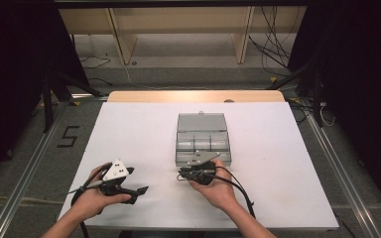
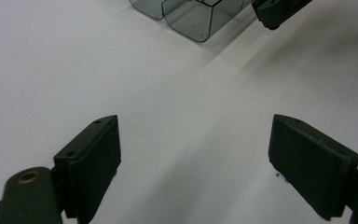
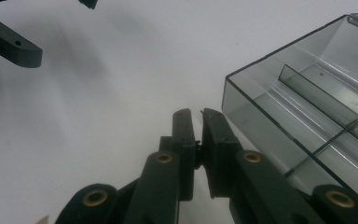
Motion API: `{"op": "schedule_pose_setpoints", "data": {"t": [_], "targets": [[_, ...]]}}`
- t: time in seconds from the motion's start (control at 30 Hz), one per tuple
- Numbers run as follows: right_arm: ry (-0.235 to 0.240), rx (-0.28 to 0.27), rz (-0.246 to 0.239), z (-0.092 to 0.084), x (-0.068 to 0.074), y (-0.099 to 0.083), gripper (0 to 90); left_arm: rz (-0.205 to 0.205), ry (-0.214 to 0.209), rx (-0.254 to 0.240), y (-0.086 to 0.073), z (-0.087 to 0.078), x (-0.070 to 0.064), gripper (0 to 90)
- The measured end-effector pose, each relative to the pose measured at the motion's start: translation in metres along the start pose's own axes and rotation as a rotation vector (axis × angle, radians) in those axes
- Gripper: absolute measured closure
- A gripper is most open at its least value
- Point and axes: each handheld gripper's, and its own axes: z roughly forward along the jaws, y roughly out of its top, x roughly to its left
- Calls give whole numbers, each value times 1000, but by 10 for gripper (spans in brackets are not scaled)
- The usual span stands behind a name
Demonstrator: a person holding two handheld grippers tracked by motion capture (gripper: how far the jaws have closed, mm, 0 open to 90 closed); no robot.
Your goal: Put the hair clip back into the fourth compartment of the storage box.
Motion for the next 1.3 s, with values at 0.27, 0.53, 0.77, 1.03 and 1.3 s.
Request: {"op": "schedule_pose_setpoints", "data": {"t": [0.27, 0.53, 0.77, 1.03, 1.3], "targets": [[-5, -6, -2, -2, -2, 4, 843, 0, 0, 0, 0, 0, 0, 167], [-8, -4, 0, -3, -4, 6, 843, 1, 0, 0, 0, 0, 0, 167], [-12, -11, -3, -4, -5, 10, 843, 1, 0, 0, 0, 0, 0, 167], [-16, -14, -7, -5, -8, 14, 843, 2, 0, 3, 0, 0, 0, 167], [-24, -15, -2, -6, -11, 18, 844, 2, 0, 2, 0, 0, 0, 167]]}}
